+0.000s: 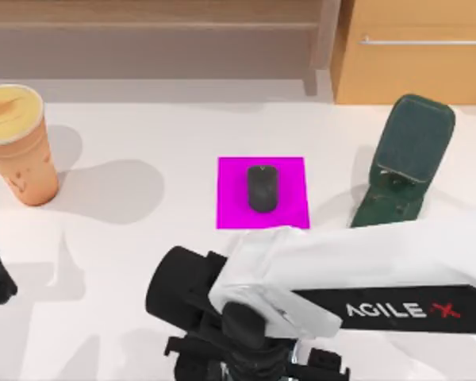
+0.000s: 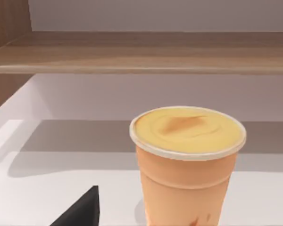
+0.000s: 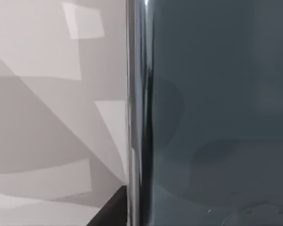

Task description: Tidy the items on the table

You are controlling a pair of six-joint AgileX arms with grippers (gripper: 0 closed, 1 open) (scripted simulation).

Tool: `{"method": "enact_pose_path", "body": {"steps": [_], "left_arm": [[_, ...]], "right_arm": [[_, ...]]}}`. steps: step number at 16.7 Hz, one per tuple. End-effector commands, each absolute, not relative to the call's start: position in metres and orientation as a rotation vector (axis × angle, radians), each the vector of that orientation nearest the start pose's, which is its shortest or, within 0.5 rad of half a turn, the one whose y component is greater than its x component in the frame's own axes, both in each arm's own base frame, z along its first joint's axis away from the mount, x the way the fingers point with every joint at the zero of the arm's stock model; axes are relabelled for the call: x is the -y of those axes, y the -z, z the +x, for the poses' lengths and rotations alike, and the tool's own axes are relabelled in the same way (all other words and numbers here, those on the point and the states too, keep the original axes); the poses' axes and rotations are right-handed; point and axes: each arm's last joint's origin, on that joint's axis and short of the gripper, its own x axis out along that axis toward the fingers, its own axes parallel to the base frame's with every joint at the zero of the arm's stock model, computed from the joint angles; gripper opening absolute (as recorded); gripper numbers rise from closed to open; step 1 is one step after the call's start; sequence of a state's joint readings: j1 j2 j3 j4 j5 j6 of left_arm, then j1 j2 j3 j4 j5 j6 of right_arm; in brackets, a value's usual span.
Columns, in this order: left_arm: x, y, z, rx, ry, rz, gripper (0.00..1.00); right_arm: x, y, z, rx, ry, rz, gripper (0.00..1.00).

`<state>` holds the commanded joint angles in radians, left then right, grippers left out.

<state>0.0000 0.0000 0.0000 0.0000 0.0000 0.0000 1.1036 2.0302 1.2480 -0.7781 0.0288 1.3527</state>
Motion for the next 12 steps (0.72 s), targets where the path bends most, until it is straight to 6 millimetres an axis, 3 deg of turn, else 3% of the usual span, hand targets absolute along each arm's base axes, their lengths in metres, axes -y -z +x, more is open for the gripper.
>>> {"method": "enact_pose_path", "body": {"steps": [3,11,12], "left_arm": [[0.0012,-0.16,0.1057,0.0,0.0,0.0,1.0],[0.0012,-0.16,0.1057,0.0,0.0,0.0,1.0],[0.0012,-0.16,0.1057,0.0,0.0,0.0,1.0]], "right_arm": [[-0.3221,-0.1071,0.1606,-1.533,0.189,0.19,0.02],[-0.3221,-0.1071,0.1606,-1.533,0.189,0.19,0.0],[-0.3199,-0.1147,0.1599,-1.531,0.186,0.182,0.0]]}}
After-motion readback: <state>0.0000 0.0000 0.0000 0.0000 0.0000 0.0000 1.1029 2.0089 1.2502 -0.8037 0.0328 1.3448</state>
